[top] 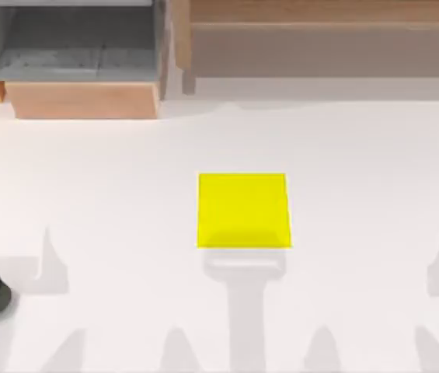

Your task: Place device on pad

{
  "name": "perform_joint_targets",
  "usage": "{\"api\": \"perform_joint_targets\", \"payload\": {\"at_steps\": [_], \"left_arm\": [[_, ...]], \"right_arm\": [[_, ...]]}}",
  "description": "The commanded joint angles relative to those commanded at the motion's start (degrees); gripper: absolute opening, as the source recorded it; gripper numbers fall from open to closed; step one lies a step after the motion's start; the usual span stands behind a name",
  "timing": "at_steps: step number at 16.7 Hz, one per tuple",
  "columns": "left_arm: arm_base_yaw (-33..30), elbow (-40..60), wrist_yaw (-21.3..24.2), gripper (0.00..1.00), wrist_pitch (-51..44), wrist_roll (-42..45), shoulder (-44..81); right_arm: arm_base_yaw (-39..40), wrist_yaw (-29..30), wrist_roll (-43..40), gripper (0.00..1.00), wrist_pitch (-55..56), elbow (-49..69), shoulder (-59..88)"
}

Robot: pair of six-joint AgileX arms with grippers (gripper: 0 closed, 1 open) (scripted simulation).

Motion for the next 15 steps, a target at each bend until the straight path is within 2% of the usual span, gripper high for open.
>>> {"api": "perform_joint_targets", "payload": {"at_steps": [3,6,10,15], "left_arm": [[0.1,0.6,0.0,1.00,-0.6,0.7,0.7],[0.4,5.4,-0.1,1.00,-5.5,6.2,6.2],[1.0,16.3,-0.1,1.00,-17.1,21.2,22.0],[1.9,32.2,0.0,1.00,-35.2,44.8,49.7]], "right_arm": [[0.0,0.0,0.0,1.00,0.0,0.0,0.0],[0.0,0.0,0.0,1.00,0.0,0.0,0.0],[0.0,0.0,0.0,1.00,0.0,0.0,0.0],[0.0,0.0,0.0,1.00,0.0,0.0,0.0]]}}
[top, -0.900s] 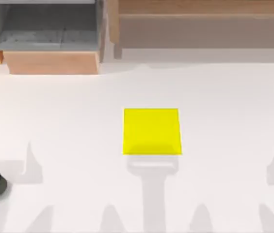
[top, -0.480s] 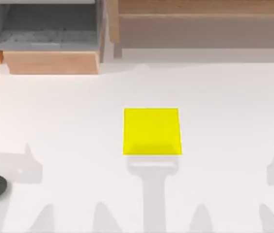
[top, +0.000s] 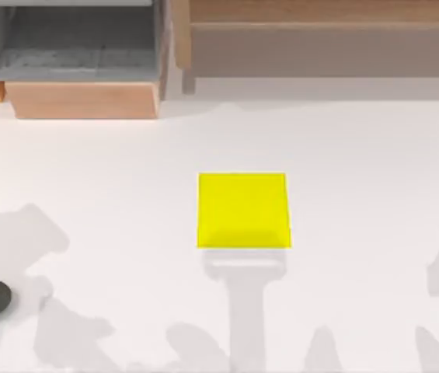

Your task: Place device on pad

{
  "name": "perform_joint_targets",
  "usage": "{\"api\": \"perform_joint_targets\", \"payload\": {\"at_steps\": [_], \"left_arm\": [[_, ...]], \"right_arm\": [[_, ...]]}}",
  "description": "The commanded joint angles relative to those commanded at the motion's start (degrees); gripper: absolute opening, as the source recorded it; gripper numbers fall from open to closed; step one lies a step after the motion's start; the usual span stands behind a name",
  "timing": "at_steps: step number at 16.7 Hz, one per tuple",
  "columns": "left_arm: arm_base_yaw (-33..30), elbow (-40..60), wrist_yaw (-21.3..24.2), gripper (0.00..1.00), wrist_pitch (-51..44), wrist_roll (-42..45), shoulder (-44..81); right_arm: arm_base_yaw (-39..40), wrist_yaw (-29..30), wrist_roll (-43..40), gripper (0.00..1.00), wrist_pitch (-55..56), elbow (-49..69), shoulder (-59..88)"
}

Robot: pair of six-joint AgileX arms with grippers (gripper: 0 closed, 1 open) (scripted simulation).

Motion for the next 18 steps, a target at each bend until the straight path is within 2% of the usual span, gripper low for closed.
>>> {"api": "perform_joint_targets", "payload": {"at_steps": [5,9,18], "left_arm": [[0.8,14.3,0.0,1.00,-15.8,20.0,22.9],[1.3,22.1,0.1,1.00,-23.5,30.2,33.4],[1.2,23.4,0.1,1.00,-24.1,32.7,36.4]], "right_arm": [[0.0,0.0,0.0,1.00,0.0,0.0,0.0],[0.0,0.0,0.0,1.00,0.0,0.0,0.0],[0.0,0.0,0.0,1.00,0.0,0.0,0.0]]}}
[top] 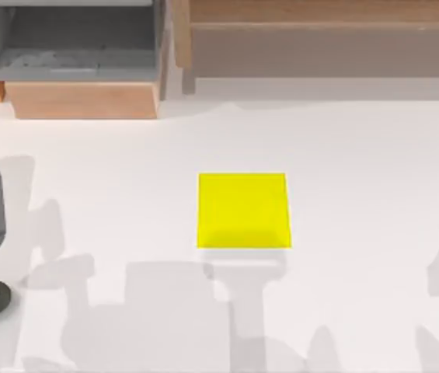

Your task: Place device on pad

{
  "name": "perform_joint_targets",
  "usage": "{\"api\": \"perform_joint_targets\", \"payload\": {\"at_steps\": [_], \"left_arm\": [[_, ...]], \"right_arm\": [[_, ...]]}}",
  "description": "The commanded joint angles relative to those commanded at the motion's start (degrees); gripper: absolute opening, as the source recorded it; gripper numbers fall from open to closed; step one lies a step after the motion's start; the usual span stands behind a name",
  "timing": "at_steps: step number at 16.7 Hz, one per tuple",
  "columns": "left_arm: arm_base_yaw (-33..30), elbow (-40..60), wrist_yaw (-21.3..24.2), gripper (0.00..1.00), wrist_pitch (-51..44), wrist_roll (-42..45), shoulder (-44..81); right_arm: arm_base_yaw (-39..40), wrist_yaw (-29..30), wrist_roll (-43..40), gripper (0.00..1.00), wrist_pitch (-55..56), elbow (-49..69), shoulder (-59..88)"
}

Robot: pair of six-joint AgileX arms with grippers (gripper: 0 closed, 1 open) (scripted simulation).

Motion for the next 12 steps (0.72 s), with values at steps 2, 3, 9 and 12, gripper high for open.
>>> {"api": "perform_joint_targets", "payload": {"at_steps": [2,3,9,12], "left_arm": [[0.1,-1.9,0.0,1.00,3.3,0.0,1.6],[0.1,-3.2,0.0,1.00,5.9,0.0,2.7],[0.3,-12.0,0.0,1.00,22.9,0.4,10.4],[0.4,-13.1,0.0,1.00,24.5,0.4,11.3]], "right_arm": [[0.0,0.0,0.0,1.00,0.0,0.0,0.0],[0.0,0.0,0.0,1.00,0.0,0.0,0.0],[0.0,0.0,0.0,1.00,0.0,0.0,0.0],[0.0,0.0,0.0,1.00,0.0,0.0,0.0]]}}
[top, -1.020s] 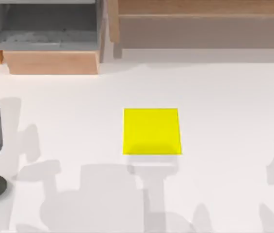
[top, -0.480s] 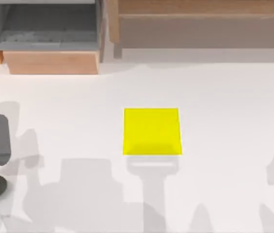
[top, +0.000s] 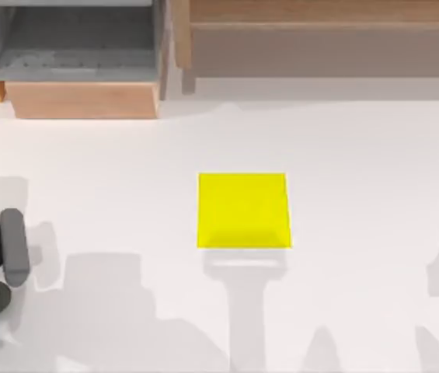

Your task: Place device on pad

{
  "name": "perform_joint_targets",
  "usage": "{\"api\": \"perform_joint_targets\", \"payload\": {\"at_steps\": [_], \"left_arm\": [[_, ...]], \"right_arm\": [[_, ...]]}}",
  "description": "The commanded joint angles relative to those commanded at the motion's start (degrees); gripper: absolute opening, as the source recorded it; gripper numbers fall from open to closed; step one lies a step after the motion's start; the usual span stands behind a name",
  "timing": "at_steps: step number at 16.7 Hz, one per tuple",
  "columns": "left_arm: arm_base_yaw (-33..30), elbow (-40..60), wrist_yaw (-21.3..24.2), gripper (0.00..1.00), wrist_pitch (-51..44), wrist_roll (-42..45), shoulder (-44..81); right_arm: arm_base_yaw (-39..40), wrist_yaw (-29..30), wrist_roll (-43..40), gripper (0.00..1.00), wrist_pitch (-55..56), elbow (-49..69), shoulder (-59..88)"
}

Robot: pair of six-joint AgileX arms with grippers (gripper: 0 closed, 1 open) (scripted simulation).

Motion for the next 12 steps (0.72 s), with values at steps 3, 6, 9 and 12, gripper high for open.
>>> {"api": "perform_joint_targets", "payload": {"at_steps": [3,6,9,12], "left_arm": [[0.0,0.0,0.0,0.92,0.0,0.0,0.0],[0.0,0.0,0.0,0.70,0.0,0.0,0.0],[0.0,0.0,0.0,0.47,0.0,0.0,0.0],[0.0,0.0,0.0,0.25,0.0,0.0,0.0]], "right_arm": [[0.0,0.0,0.0,1.00,0.0,0.0,0.0],[0.0,0.0,0.0,1.00,0.0,0.0,0.0],[0.0,0.0,0.0,1.00,0.0,0.0,0.0],[0.0,0.0,0.0,1.00,0.0,0.0,0.0]]}}
